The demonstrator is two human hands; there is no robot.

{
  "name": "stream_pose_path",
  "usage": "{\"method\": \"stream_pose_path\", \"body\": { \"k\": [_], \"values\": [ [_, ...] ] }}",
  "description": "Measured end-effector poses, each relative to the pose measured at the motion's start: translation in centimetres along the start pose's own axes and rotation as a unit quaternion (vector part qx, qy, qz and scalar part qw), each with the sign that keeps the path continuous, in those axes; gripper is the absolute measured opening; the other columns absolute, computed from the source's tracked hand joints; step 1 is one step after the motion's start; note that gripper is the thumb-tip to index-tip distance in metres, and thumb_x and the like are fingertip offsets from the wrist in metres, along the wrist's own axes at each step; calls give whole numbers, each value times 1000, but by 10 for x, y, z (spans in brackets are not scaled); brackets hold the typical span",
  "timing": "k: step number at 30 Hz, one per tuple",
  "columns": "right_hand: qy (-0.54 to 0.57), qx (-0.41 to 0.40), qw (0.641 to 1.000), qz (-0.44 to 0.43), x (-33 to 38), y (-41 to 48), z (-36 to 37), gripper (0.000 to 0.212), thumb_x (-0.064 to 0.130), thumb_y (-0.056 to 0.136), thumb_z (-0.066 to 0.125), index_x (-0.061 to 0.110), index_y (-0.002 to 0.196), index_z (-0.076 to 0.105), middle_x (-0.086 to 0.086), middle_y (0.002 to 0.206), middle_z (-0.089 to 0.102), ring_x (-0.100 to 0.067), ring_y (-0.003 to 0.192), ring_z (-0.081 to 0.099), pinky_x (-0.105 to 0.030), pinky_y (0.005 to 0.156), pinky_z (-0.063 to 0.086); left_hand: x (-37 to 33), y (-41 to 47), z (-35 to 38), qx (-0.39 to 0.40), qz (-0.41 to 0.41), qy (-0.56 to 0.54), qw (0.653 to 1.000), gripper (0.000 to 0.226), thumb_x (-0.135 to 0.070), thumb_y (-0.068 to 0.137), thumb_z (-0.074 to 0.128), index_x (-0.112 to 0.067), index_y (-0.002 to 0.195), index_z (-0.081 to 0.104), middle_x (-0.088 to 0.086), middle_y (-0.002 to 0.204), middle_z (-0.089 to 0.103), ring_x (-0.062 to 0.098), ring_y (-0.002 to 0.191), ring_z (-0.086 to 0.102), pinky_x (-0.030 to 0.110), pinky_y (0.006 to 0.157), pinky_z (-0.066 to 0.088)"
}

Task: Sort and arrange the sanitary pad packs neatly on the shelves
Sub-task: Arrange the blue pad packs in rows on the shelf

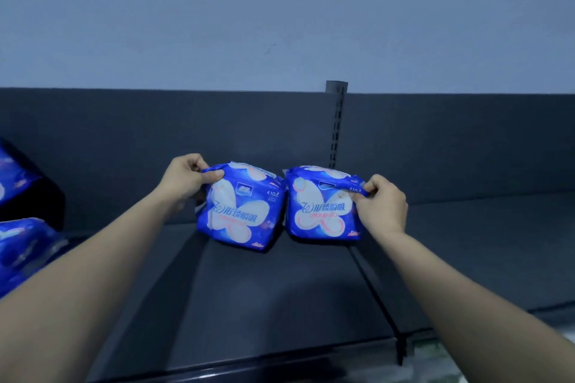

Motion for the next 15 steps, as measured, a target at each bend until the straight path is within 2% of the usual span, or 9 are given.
{"method": "stream_pose_path", "body": {
  "k": [6,9,13,15],
  "values": [
    [12,-60,998,30,-49,19,-85,28,24,78,75,15,70,50,3,76,64,-23,75,58,-28,65,40,-34,-12,96,32,17,-27,999,37,0,82,71,-10,62,41,6,54,56,10,39,57,22,35,46],
    [0,-87,996,37,-78,28,-135,27,25,78,75,16,71,51,2,77,64,-23,76,58,-28,65,39,-50,-24,153,50,17,-39,998,38,-2,82,72,-11,62,41,9,59,56,9,40,58,25,39,48],
    [-26,-117,992,46,-120,41,-203,25,23,79,74,16,71,51,1,78,64,-23,76,56,-27,64,36,-69,-46,228,67,13,-48,997,38,-5,81,75,-12,62,42,0,46,57,19,47,56,32,53,47],
    [-36,-133,989,51,-142,47,-237,26,22,78,73,16,69,50,0,77,64,-25,76,57,-28,64,35,-79,-60,266,71,15,-53,996,38,-5,81,74,-12,62,42,5,50,57,20,47,54,29,48,44]
  ]
}}
Point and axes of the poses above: each hand's wrist, its own y-axis towards the middle knuckle, its own z-axis out of the palm, x = y × z, the point moved 3 cm from there along y, towards the middle knuckle
